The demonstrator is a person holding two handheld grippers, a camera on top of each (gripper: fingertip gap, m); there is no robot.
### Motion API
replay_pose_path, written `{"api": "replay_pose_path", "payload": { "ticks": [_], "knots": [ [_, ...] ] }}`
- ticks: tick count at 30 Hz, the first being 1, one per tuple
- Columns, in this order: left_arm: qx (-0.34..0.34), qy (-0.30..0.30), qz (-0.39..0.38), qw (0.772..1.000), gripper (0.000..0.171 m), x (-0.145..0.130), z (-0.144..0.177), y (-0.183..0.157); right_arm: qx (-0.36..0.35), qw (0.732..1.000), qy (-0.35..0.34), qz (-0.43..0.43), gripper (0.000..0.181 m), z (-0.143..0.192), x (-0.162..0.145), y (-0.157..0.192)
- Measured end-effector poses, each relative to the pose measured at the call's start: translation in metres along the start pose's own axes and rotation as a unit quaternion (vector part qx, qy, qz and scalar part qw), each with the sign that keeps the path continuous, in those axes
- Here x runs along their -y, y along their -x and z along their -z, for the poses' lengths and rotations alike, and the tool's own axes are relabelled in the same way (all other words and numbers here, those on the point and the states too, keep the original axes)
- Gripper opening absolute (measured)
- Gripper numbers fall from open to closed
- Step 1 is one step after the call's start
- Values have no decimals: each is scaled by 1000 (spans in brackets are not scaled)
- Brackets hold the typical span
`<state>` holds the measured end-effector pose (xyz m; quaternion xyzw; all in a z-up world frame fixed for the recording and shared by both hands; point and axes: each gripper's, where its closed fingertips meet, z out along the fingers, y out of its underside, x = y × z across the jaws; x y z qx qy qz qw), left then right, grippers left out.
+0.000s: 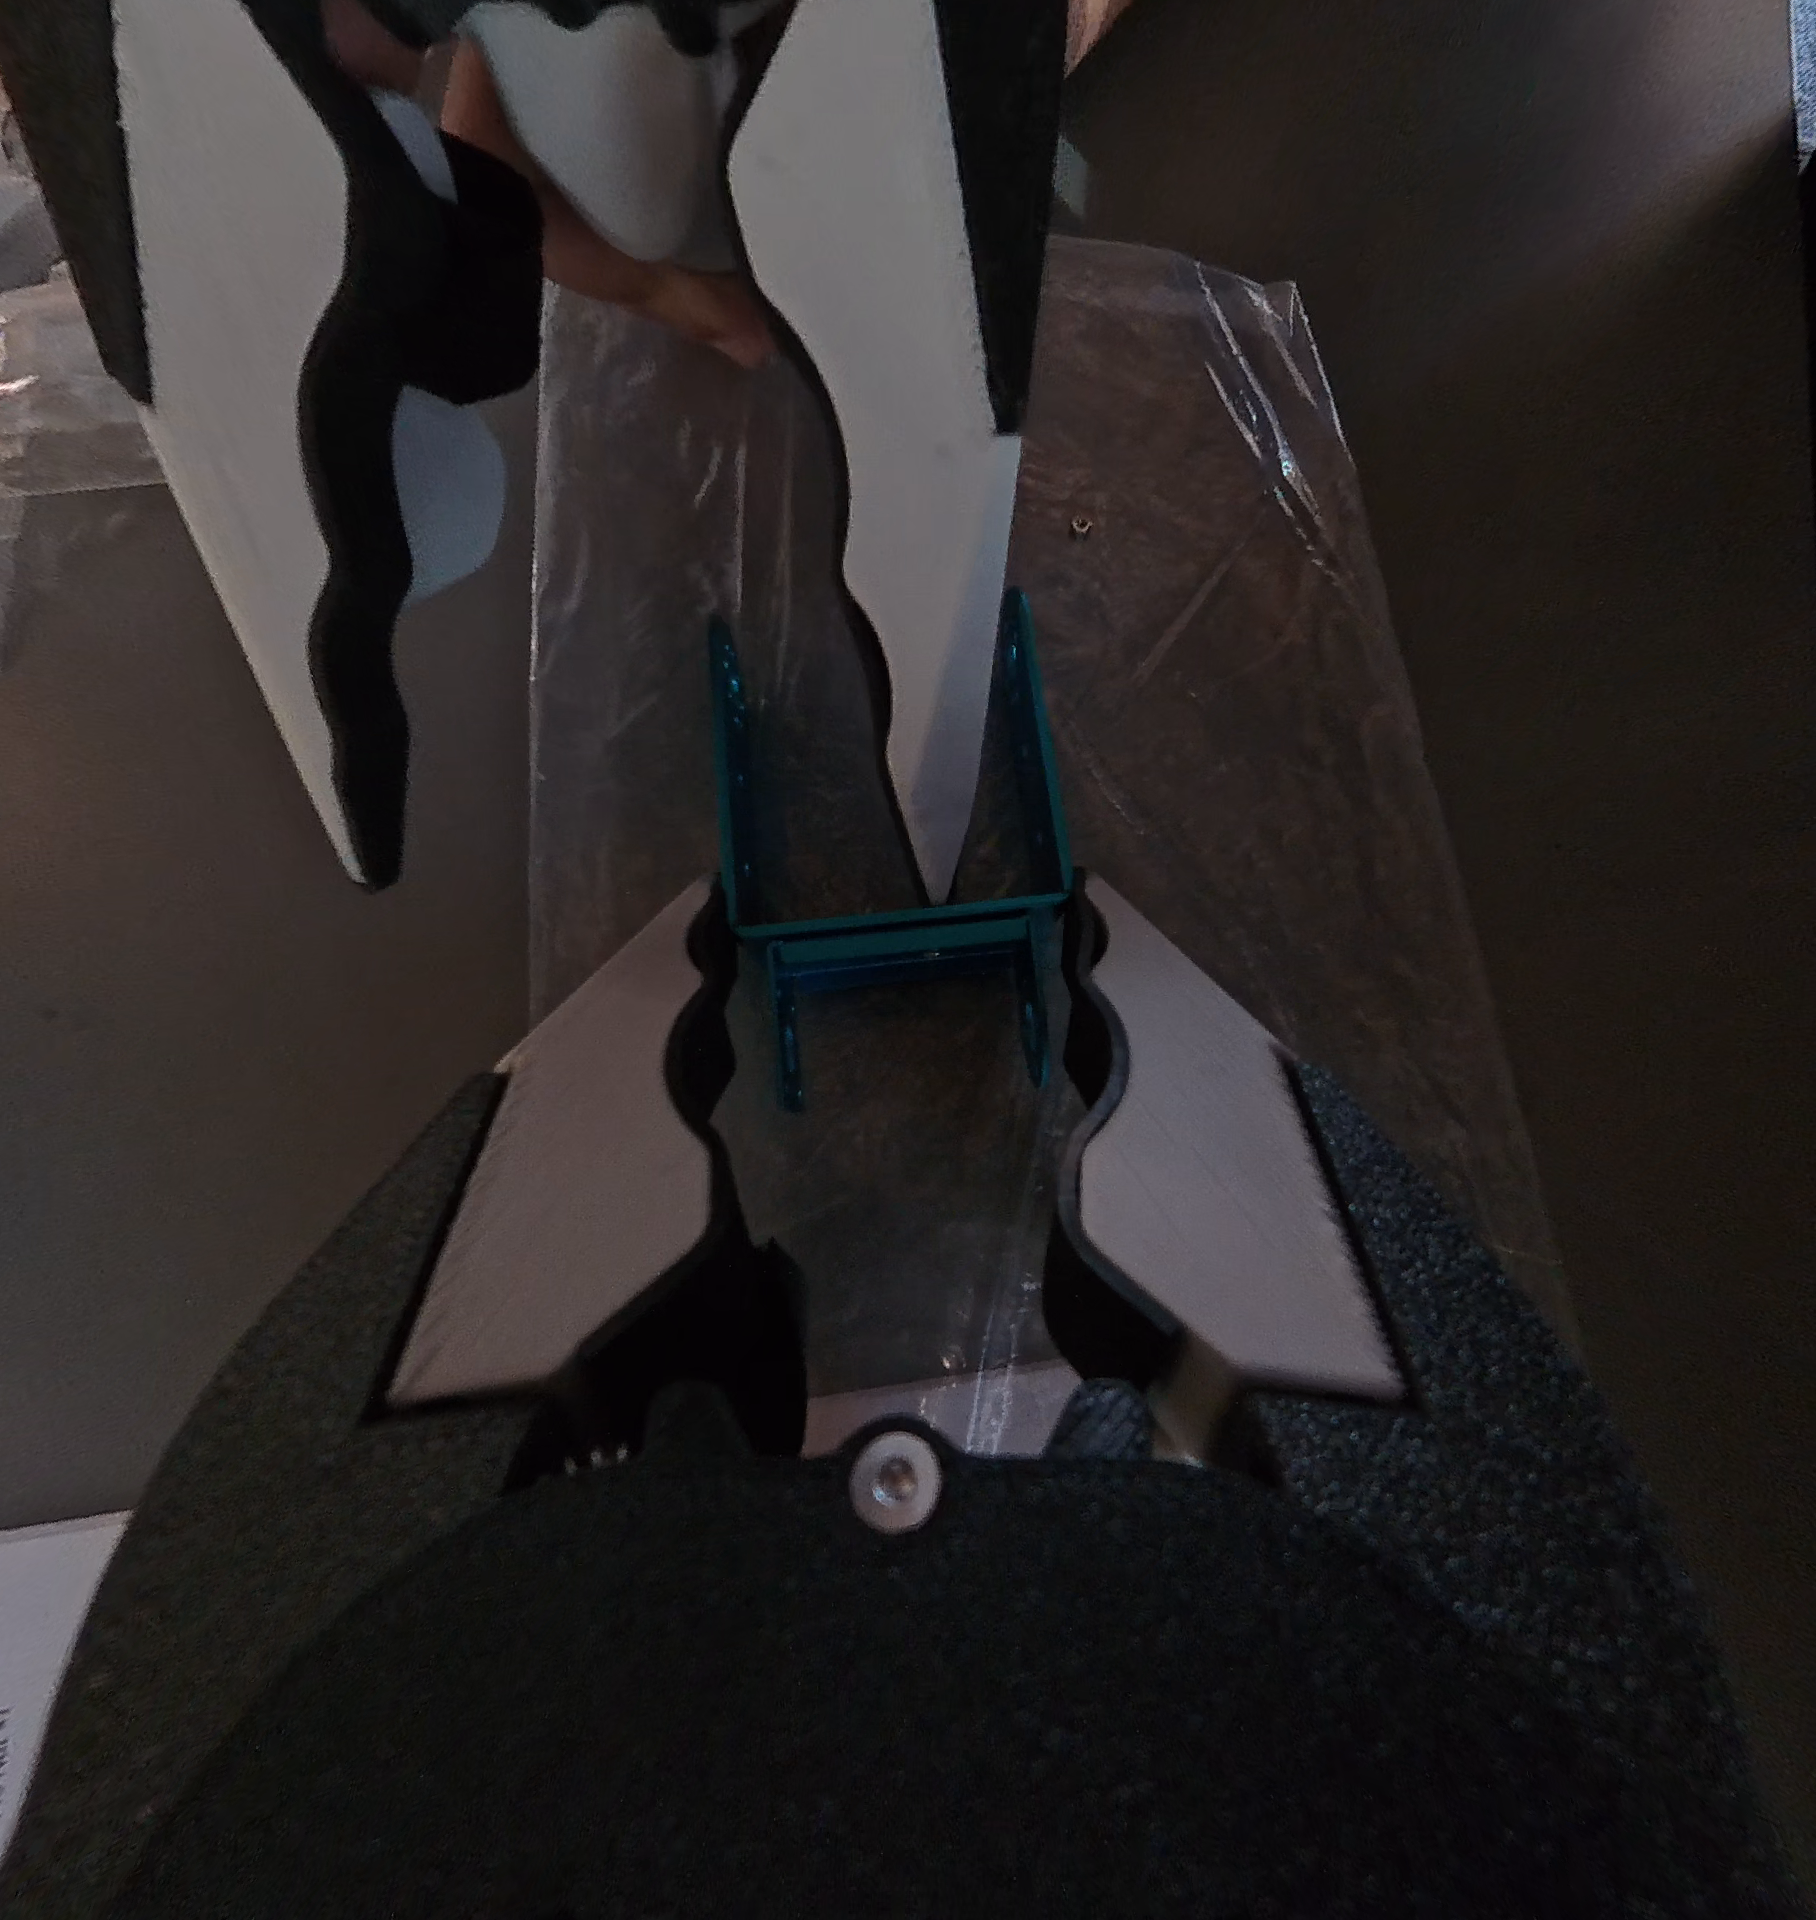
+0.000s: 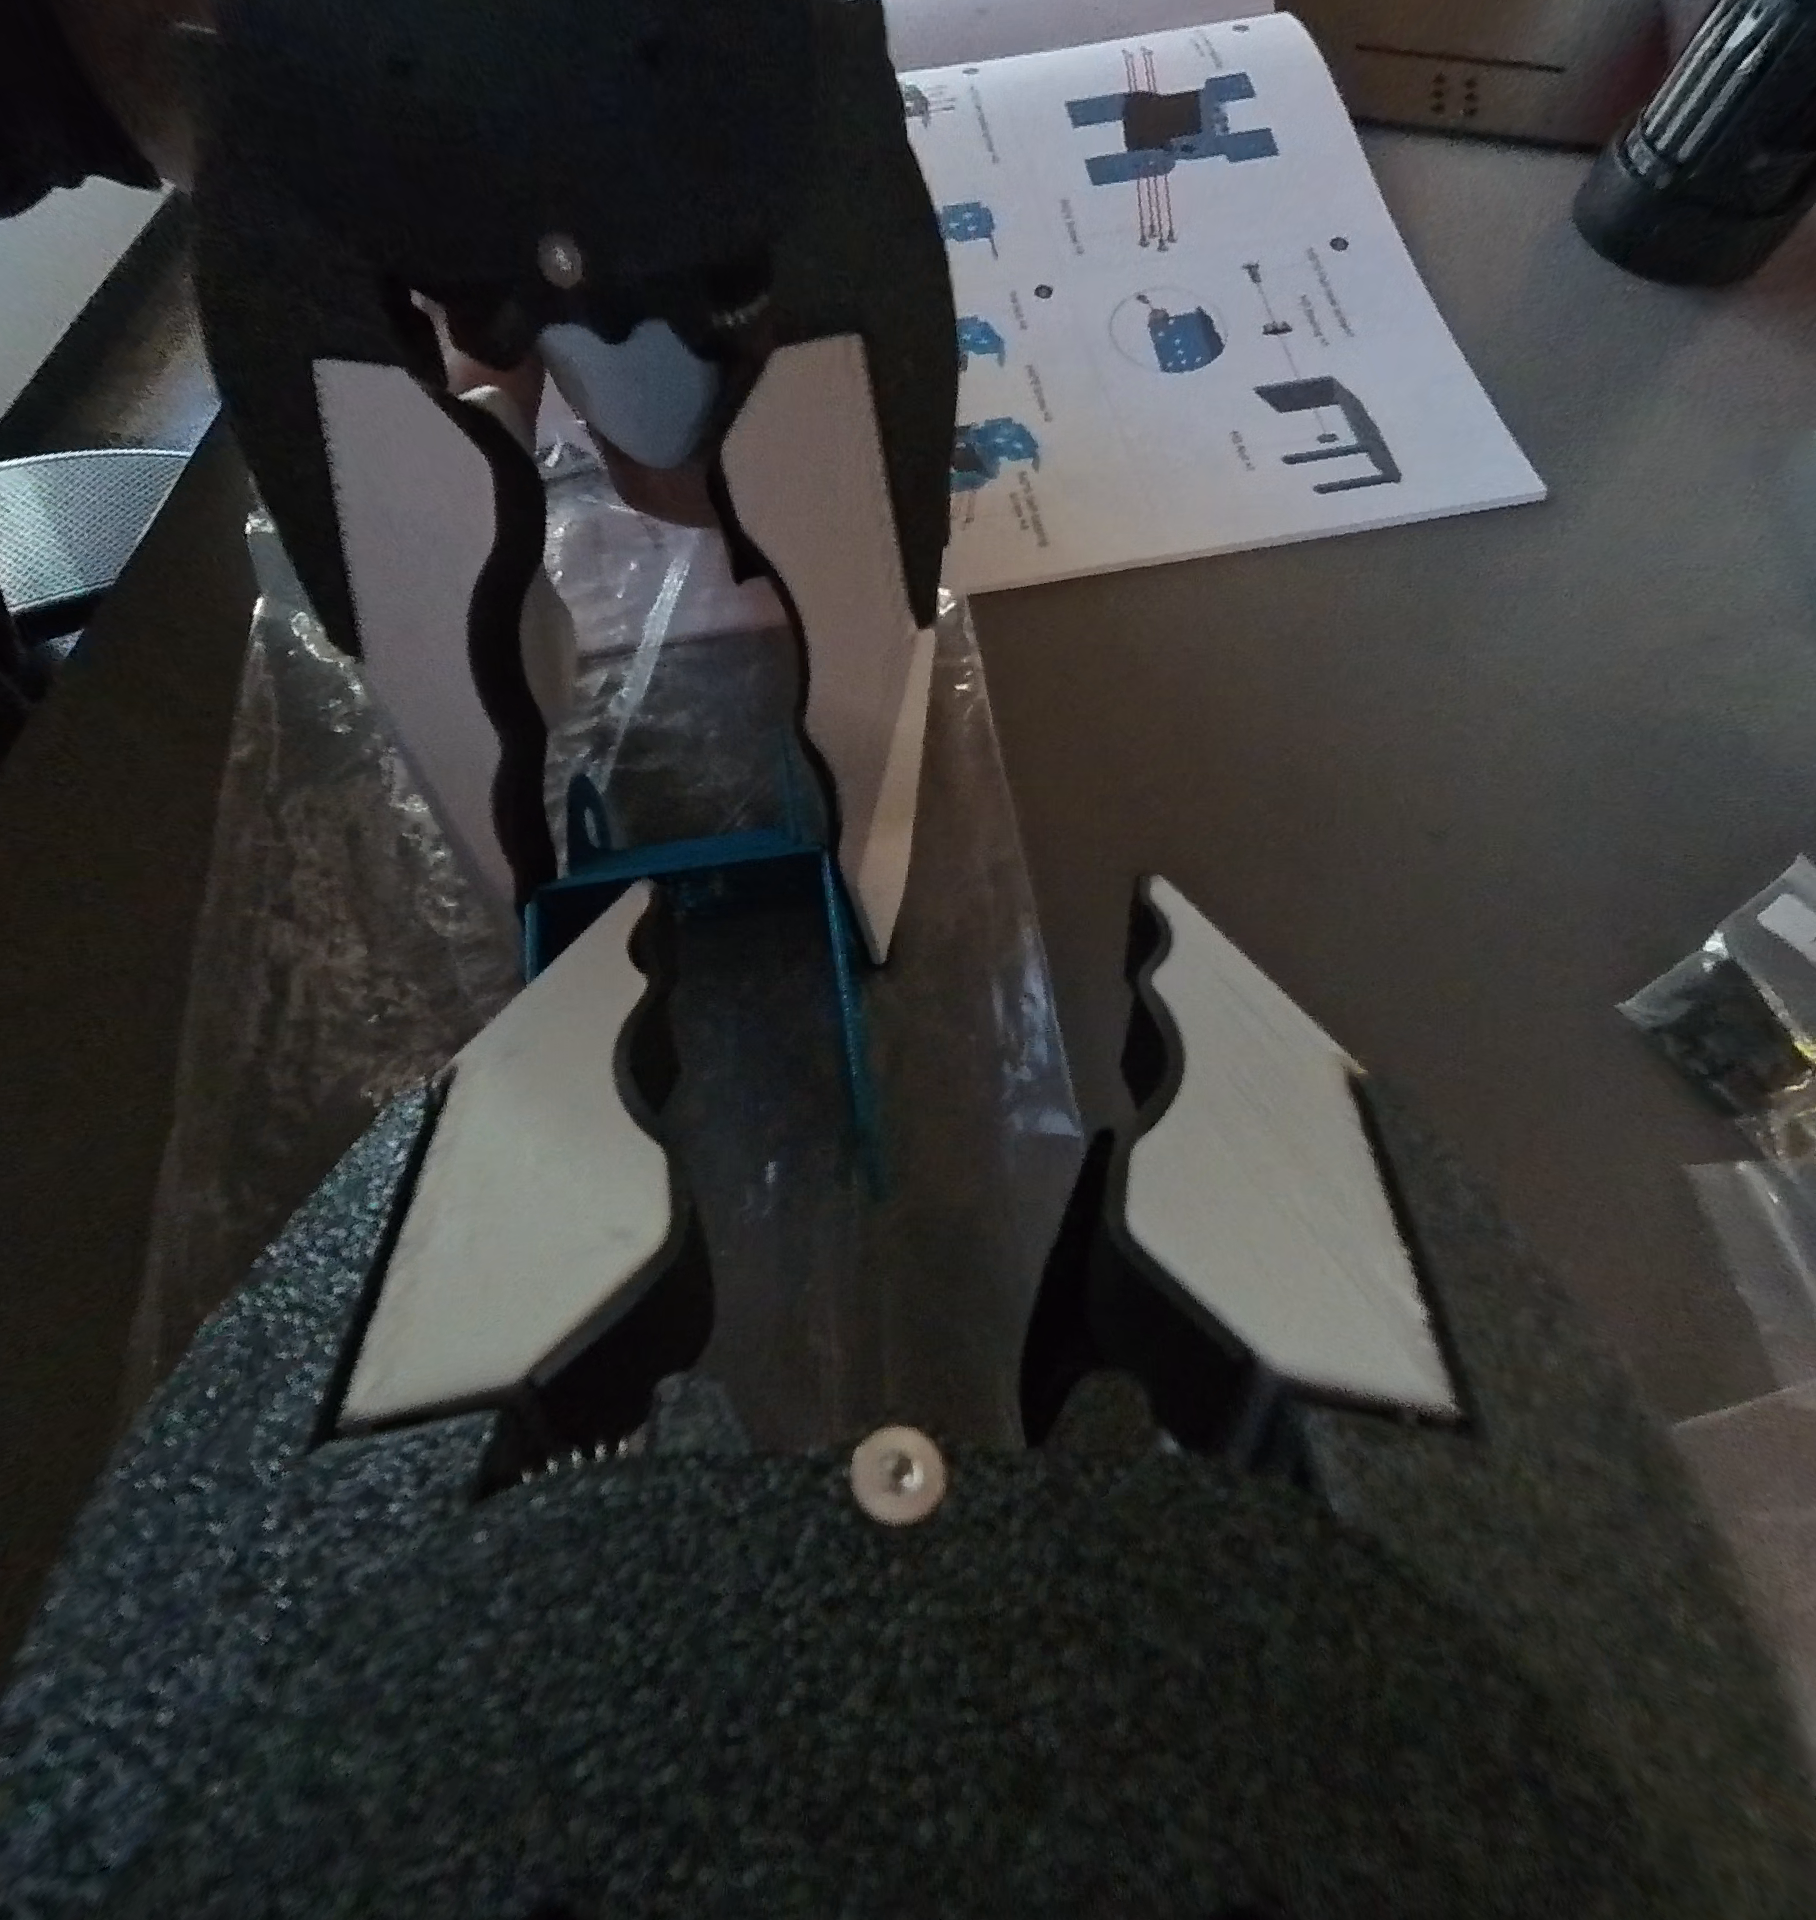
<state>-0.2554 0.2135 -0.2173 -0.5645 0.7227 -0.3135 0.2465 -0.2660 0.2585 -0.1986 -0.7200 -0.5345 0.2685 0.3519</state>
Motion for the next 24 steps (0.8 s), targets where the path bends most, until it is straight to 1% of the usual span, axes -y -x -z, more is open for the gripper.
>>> {"api": "replay_pose_path", "payload": {
  "ticks": [2,4,9,11,13,15,18,24],
  "knots": [
    [0,0,0,1000,64,0,0,0,15,1000,-4,24,84,1,1,10],
    [0,0,0,1000,64,0,0,0,-4,999,16,34,83,-2,-5,7],
    [0,0,0,1000,64,0,0,0,-2,1000,15,14,88,-4,-4,3],
    [0,0,1,1000,64,0,0,0,6,1000,2,4,85,-1,0,3],
    [0,0,1,1000,64,0,0,0,11,999,-31,-25,78,6,8,-2],
    [0,0,1,1000,64,0,0,0,20,999,-21,-35,83,6,4,-3],
    [0,0,1,1000,64,0,0,0,5,1000,2,-15,81,1,-1,-3],
    [0,0,1,1000,63,0,0,0,-4,1000,13,-2,82,-2,-4,-3]
  ]
}}
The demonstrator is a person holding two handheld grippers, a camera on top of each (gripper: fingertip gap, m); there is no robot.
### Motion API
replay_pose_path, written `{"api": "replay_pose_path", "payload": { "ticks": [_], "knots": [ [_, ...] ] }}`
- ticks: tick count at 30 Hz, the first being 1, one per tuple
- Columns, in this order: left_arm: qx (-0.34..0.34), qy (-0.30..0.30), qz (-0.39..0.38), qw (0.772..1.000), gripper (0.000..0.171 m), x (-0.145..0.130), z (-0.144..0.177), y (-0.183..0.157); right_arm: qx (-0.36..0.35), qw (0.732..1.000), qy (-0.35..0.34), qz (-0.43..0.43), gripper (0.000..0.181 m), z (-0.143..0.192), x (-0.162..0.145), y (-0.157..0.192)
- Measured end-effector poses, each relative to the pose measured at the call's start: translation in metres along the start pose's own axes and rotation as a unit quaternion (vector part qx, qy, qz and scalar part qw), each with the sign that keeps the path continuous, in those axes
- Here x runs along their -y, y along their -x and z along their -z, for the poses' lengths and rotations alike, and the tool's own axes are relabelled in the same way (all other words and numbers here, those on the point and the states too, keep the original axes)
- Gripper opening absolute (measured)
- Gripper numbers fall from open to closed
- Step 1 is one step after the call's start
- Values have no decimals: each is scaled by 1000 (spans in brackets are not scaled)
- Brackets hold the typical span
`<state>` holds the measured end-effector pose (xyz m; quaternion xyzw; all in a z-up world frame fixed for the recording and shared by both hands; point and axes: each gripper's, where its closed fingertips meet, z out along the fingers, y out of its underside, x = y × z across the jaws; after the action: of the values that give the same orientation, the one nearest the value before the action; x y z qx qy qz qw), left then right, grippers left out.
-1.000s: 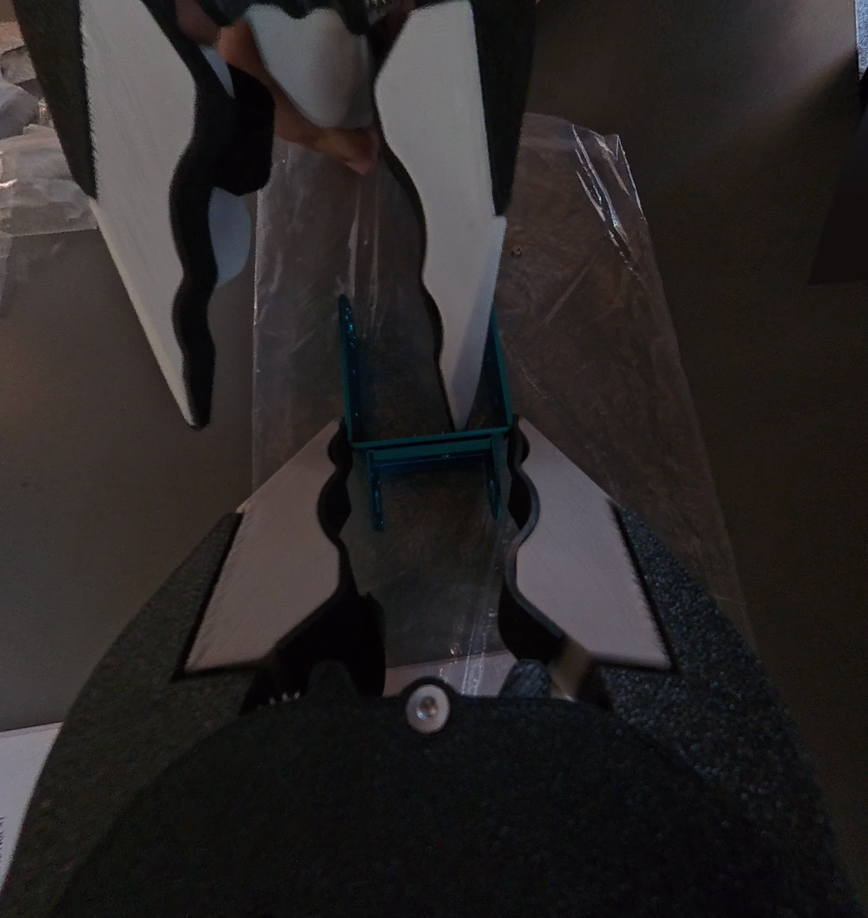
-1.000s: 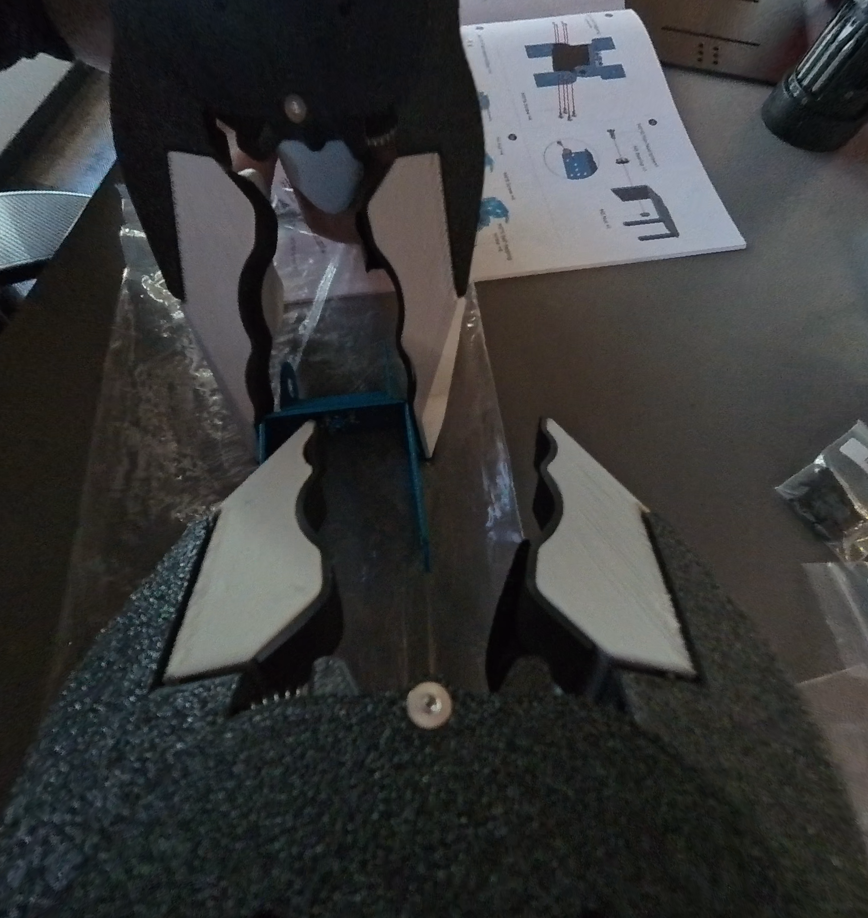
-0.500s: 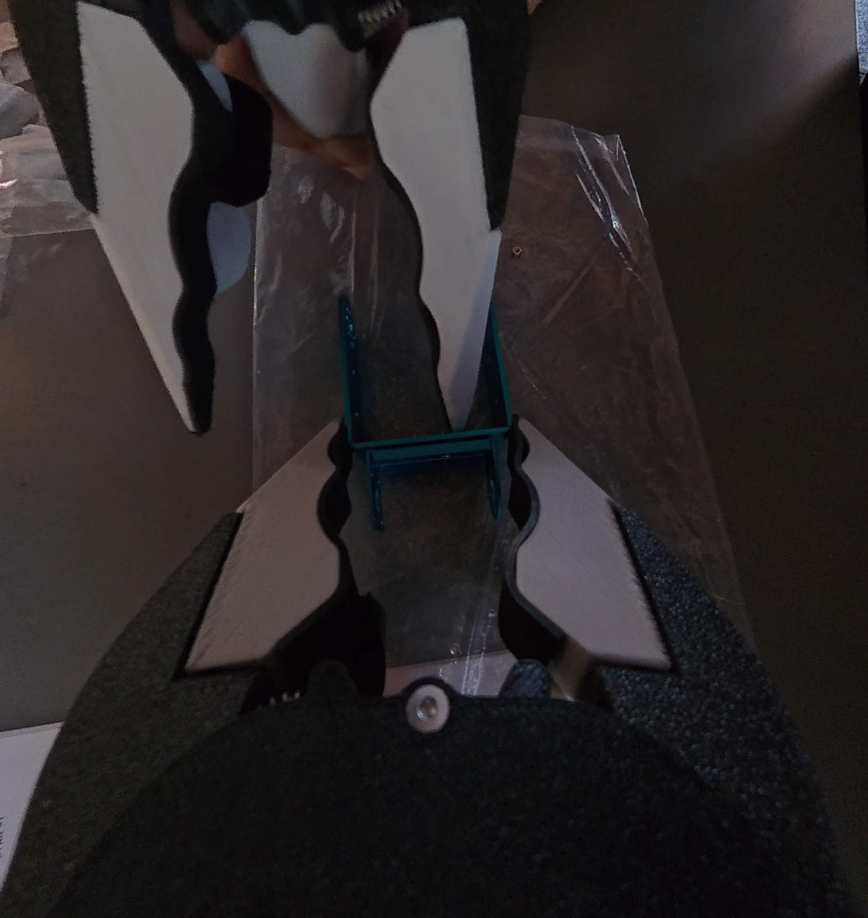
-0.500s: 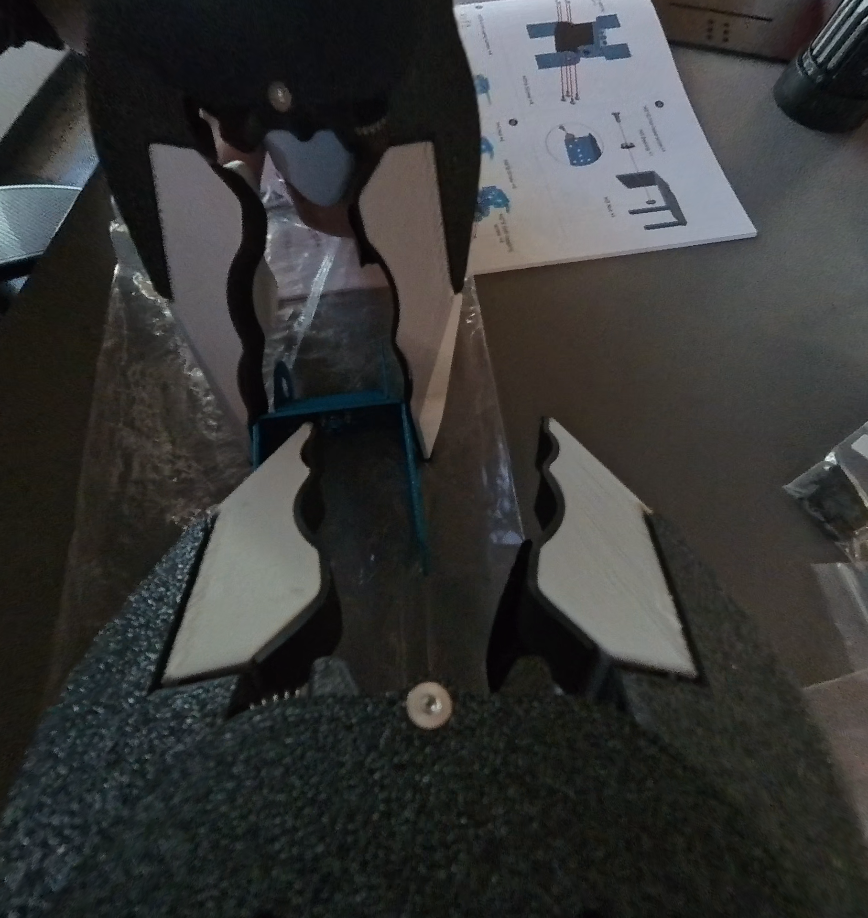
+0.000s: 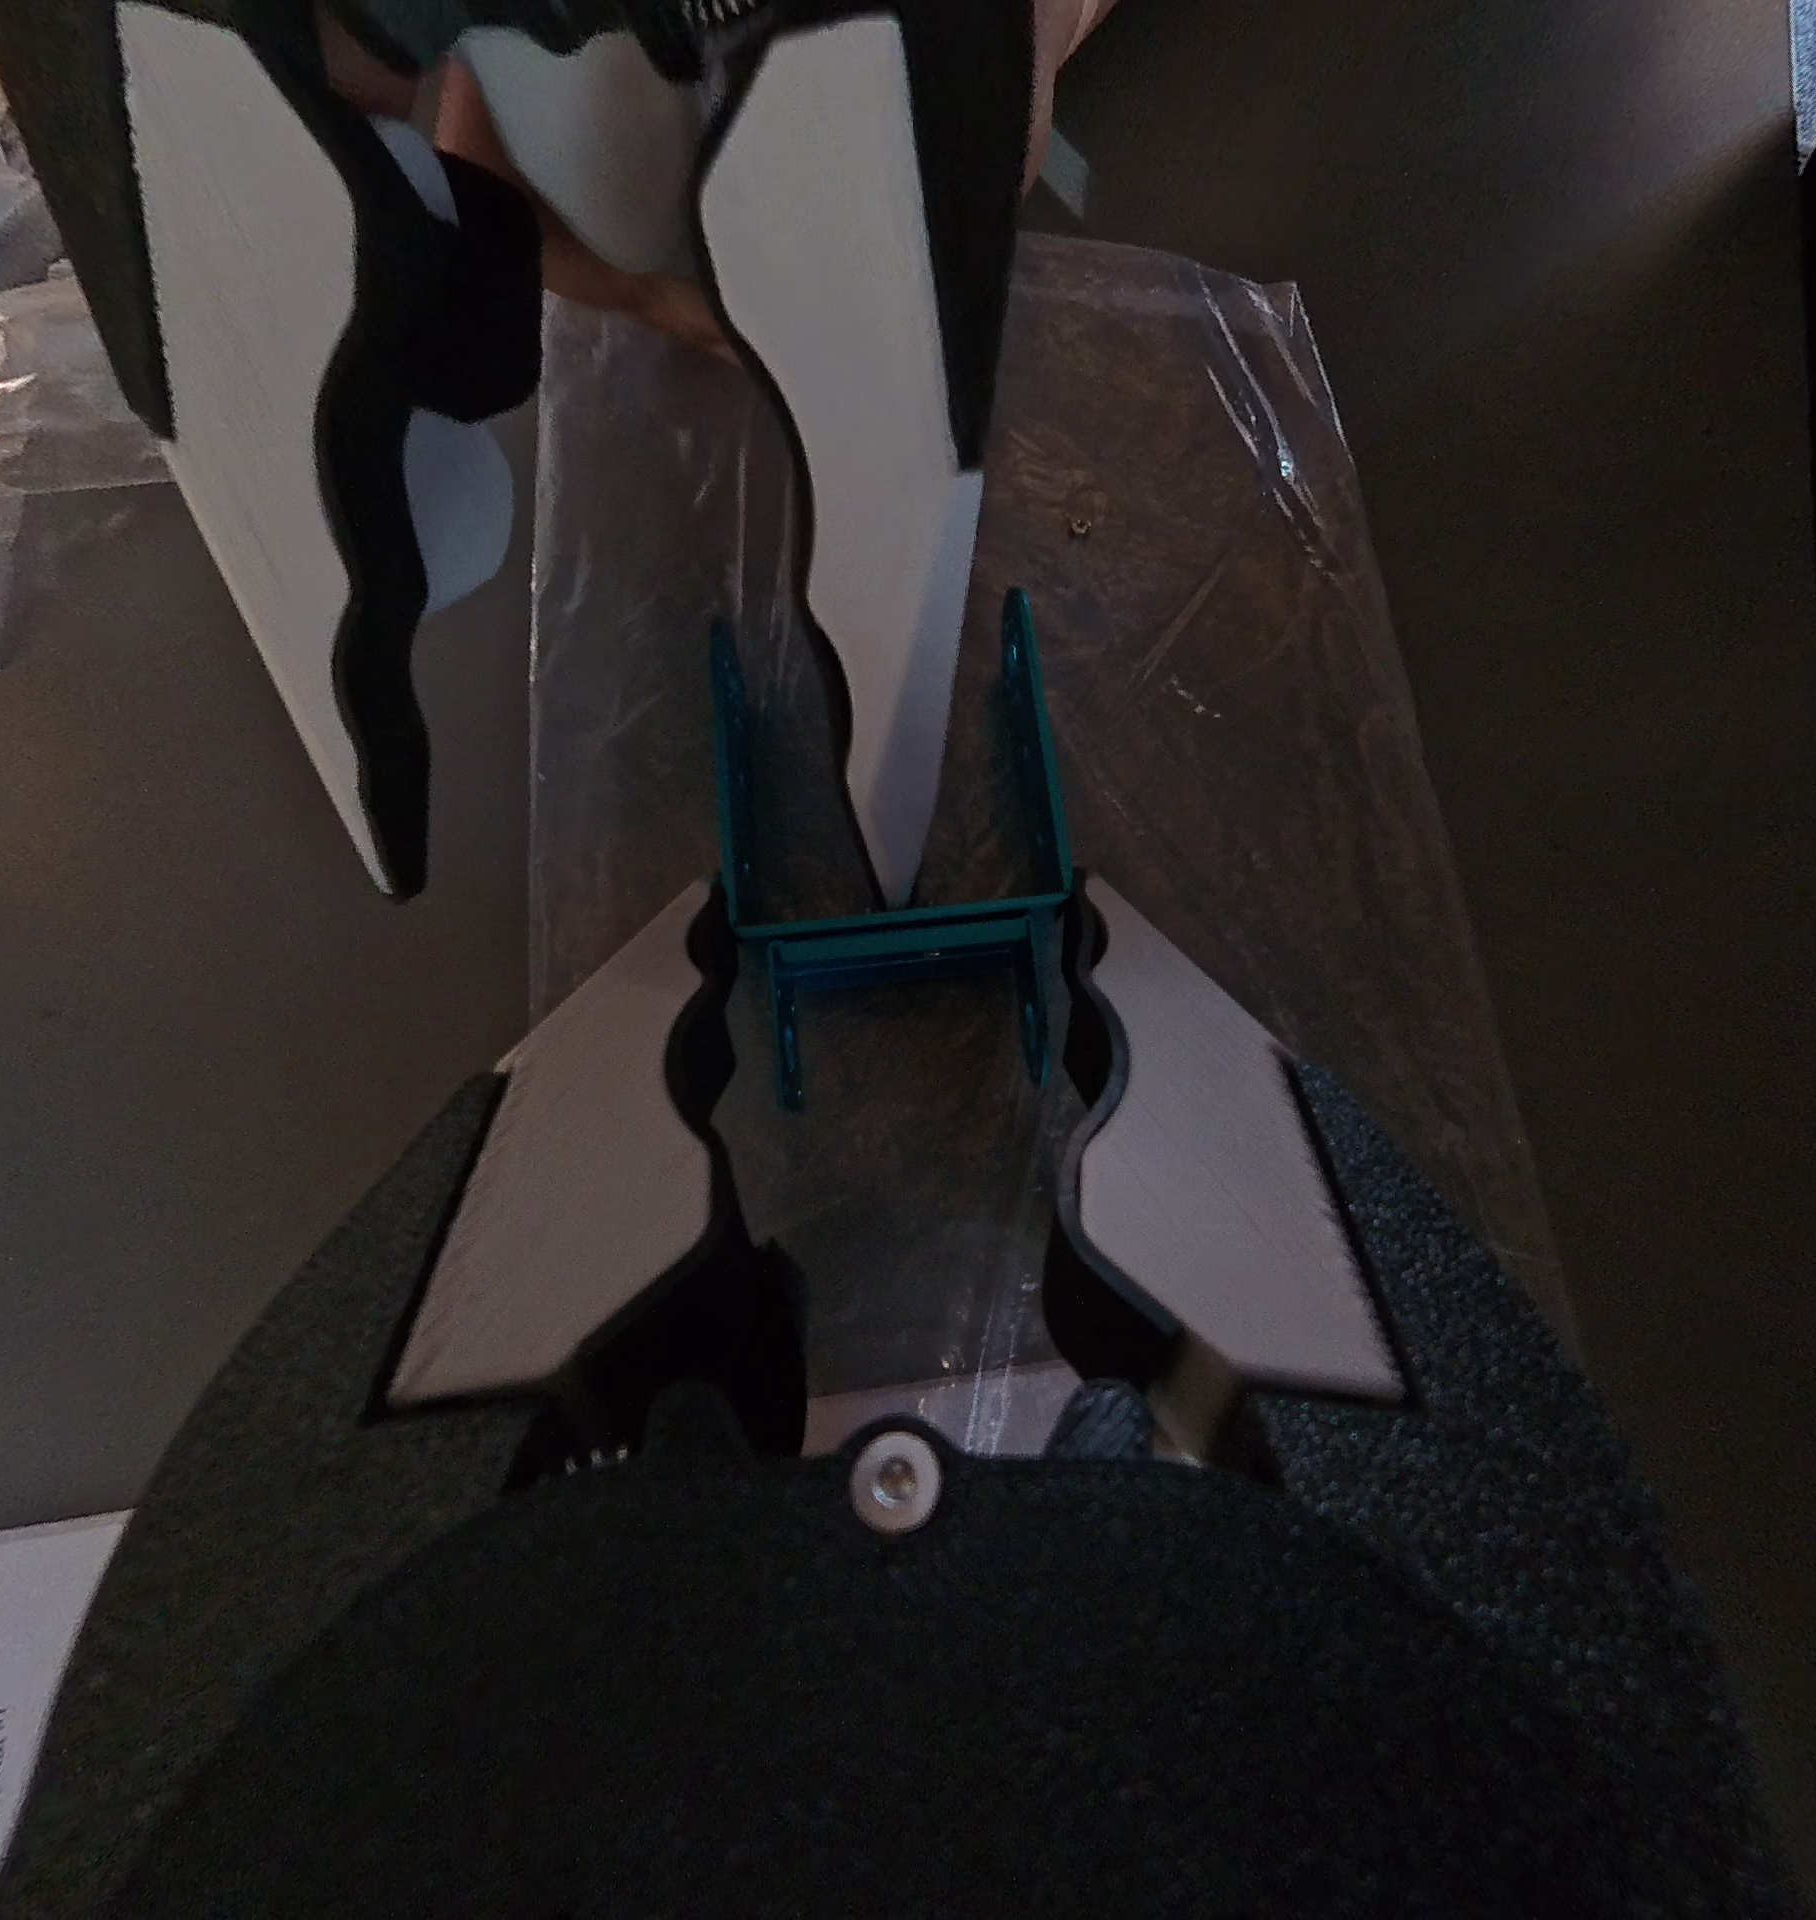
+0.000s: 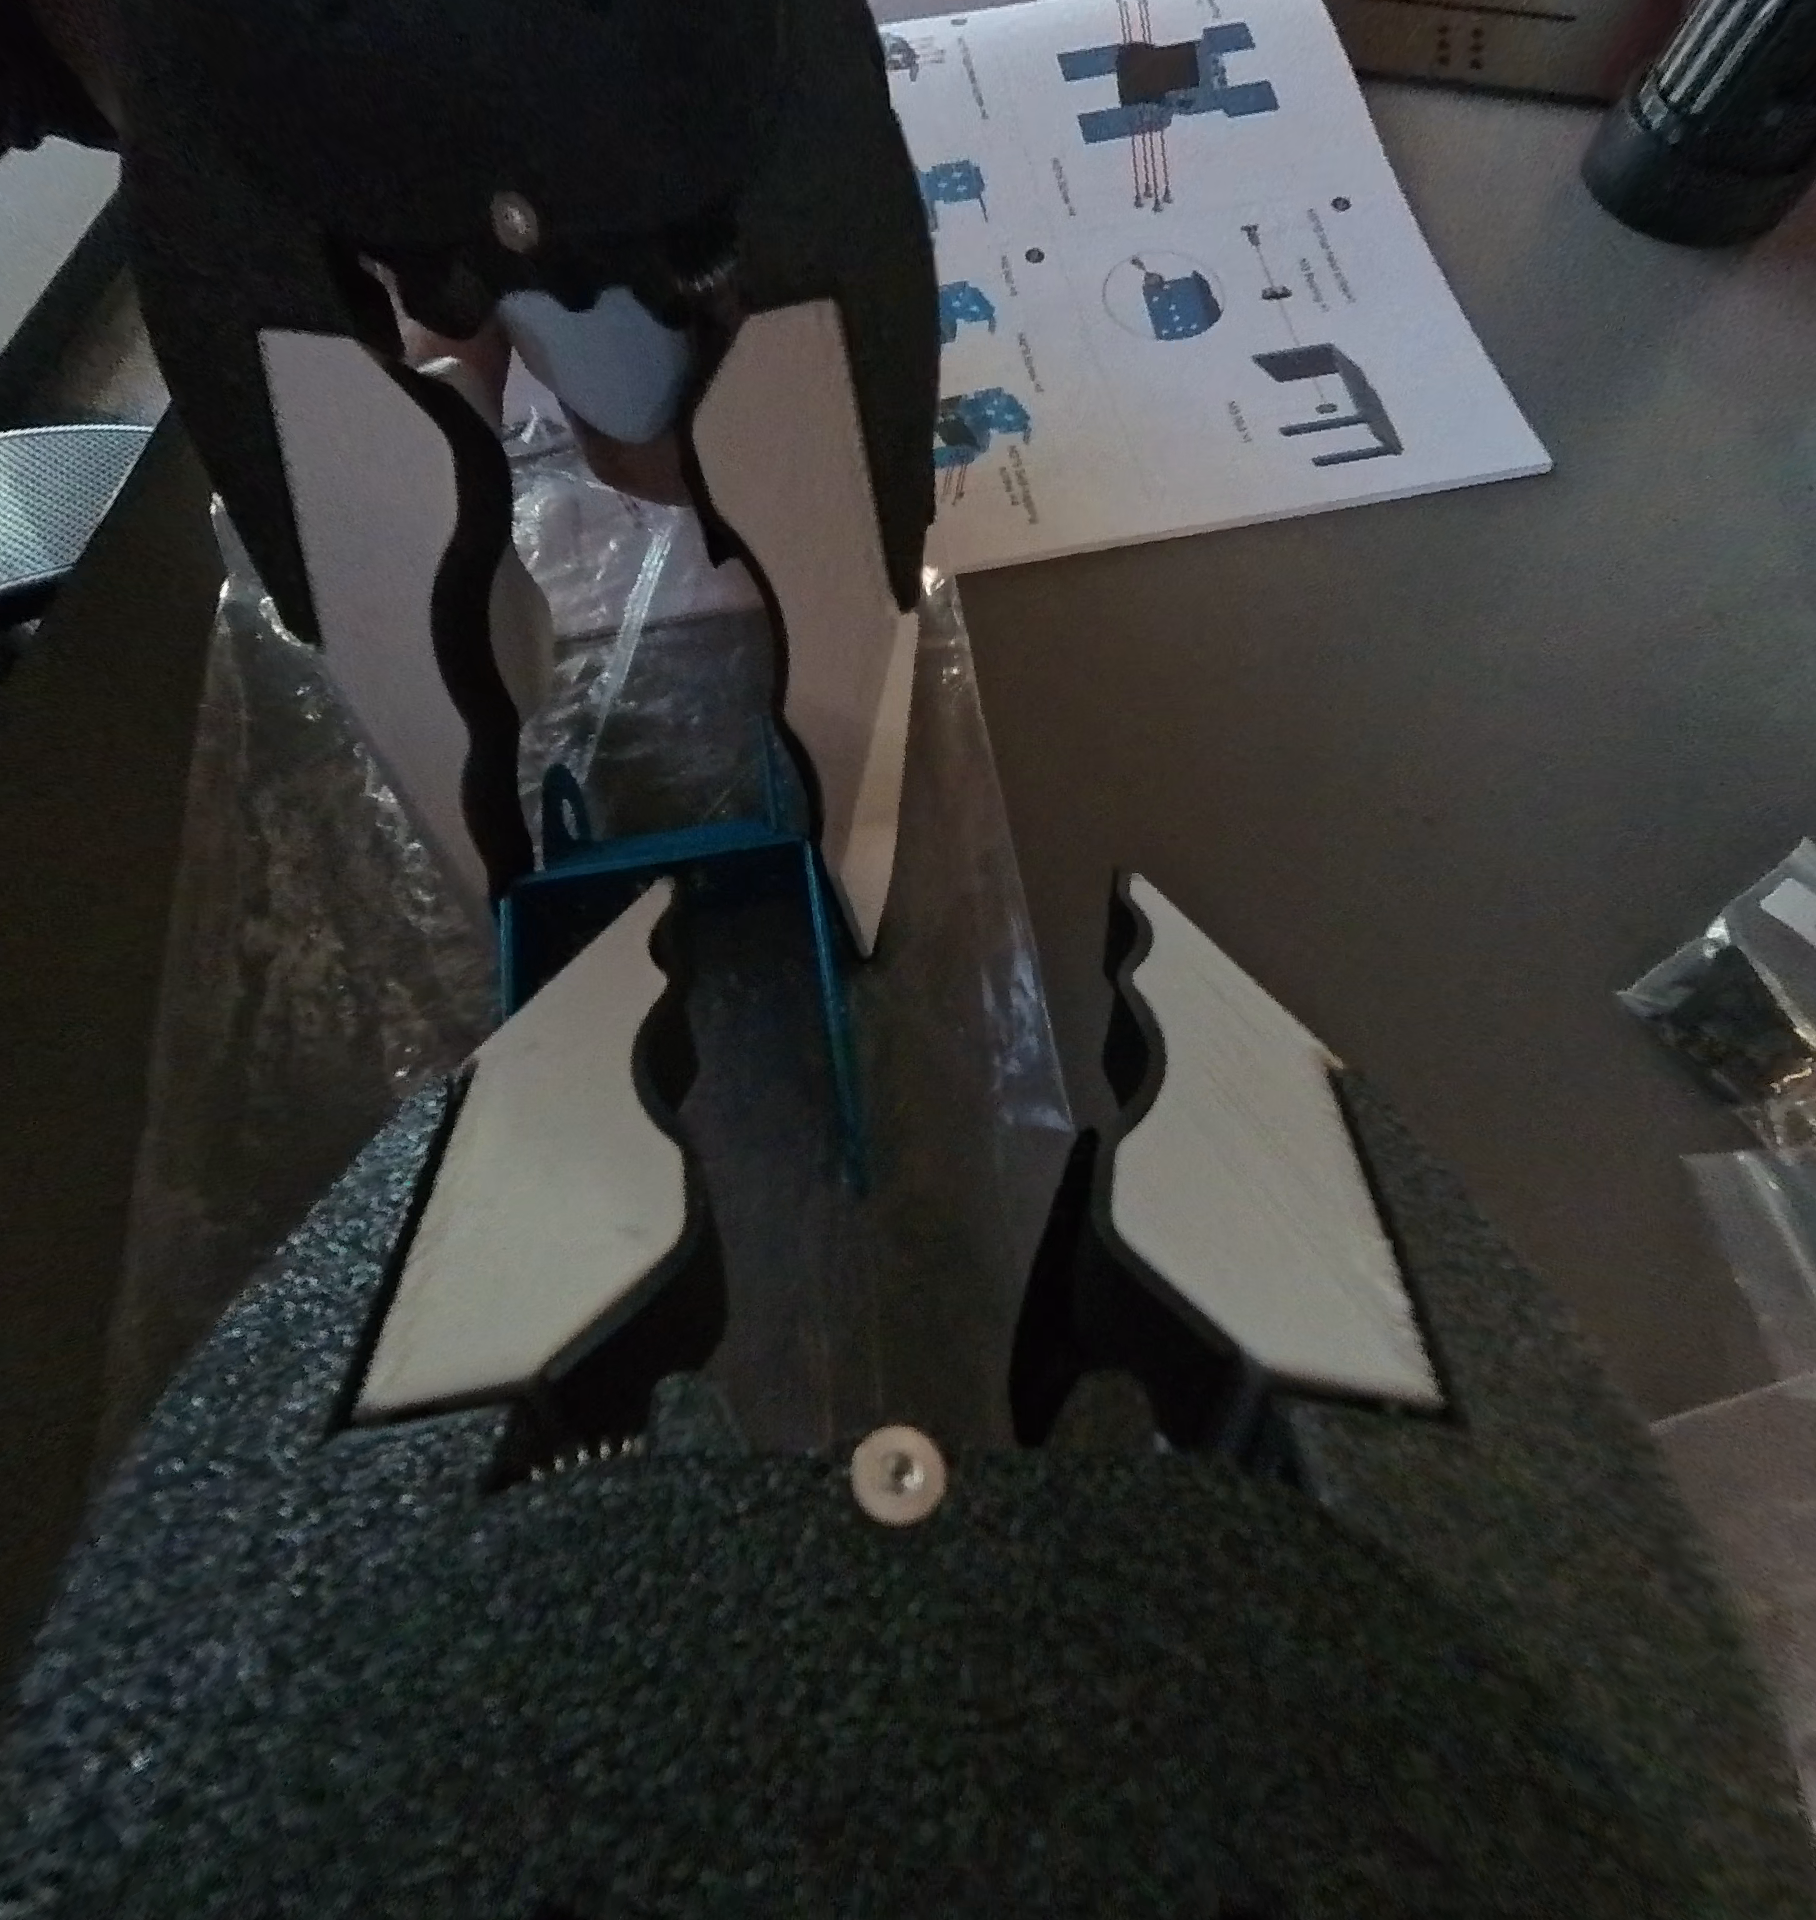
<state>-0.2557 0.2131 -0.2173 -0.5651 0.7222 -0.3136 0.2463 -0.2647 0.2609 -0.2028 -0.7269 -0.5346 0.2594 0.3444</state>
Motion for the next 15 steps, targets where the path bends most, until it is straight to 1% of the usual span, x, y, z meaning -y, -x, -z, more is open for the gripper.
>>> {"api": "replay_pose_path", "payload": {
  "ticks": [4,5,7,8,10,11,13,15],
  "knots": [
    [0,0,1,1000,64,0,0,0,-5,1000,-1,-14,88,0,0,-5],
    [0,0,1,1000,64,0,0,0,-4,1000,-7,-18,87,1,2,-5],
    [0,0,1,1000,64,0,0,0,-1,998,-49,-44,72,11,12,-10],
    [0,0,1,1000,64,0,0,-1,7,996,-61,-59,73,14,14,-13],
    [1,0,0,1000,63,0,0,-1,13,997,-45,-66,80,12,8,-13],
    [2,0,-2,1000,63,0,0,-1,13,997,-47,-61,78,13,10,-11],
    [0,0,-4,1000,63,0,1,-2,29,995,-73,-65,71,20,21,-6],
    [-6,3,-10,1000,63,0,2,-4,50,987,-128,-79,64,40,40,-5]
  ]
}}
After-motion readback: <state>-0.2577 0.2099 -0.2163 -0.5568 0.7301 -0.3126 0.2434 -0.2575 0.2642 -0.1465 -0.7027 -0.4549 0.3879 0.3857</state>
